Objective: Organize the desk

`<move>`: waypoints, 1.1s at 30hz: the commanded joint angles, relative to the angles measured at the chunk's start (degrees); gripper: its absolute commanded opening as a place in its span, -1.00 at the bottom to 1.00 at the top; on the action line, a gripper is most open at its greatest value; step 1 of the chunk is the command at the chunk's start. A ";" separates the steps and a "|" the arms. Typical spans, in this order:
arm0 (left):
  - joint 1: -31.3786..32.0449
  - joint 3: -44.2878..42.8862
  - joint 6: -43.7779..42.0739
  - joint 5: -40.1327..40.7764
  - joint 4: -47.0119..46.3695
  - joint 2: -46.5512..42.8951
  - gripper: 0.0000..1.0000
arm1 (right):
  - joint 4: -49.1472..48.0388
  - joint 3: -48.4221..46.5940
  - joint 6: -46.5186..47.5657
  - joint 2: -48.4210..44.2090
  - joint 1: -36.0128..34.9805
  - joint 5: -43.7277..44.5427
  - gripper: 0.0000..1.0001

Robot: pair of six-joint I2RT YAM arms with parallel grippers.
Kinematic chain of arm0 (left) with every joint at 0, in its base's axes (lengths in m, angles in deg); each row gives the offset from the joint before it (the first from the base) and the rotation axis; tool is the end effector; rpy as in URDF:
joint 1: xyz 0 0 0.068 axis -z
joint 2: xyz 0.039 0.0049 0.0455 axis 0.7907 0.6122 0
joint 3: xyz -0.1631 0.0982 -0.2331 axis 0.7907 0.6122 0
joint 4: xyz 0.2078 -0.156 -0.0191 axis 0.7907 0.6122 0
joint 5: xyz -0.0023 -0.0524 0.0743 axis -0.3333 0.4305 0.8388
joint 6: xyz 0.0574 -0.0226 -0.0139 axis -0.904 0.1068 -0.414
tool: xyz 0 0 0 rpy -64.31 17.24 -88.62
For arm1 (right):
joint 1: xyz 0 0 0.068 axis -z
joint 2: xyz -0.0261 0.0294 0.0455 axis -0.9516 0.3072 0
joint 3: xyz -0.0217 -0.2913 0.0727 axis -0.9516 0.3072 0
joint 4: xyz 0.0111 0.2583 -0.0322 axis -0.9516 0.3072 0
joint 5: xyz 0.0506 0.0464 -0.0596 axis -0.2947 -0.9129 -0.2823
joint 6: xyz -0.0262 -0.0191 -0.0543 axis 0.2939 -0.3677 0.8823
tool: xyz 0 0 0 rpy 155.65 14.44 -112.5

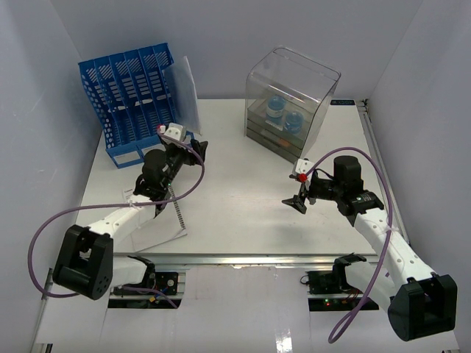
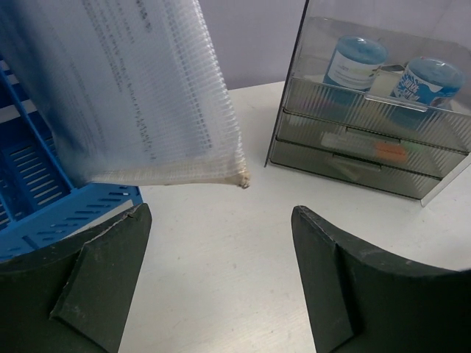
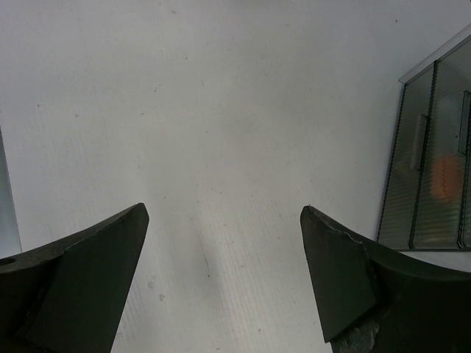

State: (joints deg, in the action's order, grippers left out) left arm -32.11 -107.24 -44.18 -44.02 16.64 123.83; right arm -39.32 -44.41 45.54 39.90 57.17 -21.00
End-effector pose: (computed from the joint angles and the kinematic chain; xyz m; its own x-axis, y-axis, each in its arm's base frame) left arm 0.2640 -0.1001 0.3004 -0.0317 -0.0618 -0.9976 0.4002 0.9138 -0.0693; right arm 0.1790 0.0827 0.2847 0.1374 -0.4477 -0.8835 -0.8959 0.3243 -0.3037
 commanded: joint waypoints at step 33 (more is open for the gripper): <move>3.24 -16.05 -4.59 17.27 -9.88 6.88 -1.00 | -1.08 0.34 0.89 0.50 0.61 -0.51 0.81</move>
State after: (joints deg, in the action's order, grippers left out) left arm -29.14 -117.42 -49.84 -28.76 4.74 135.67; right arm -39.29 -44.39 45.84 40.50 57.48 -20.93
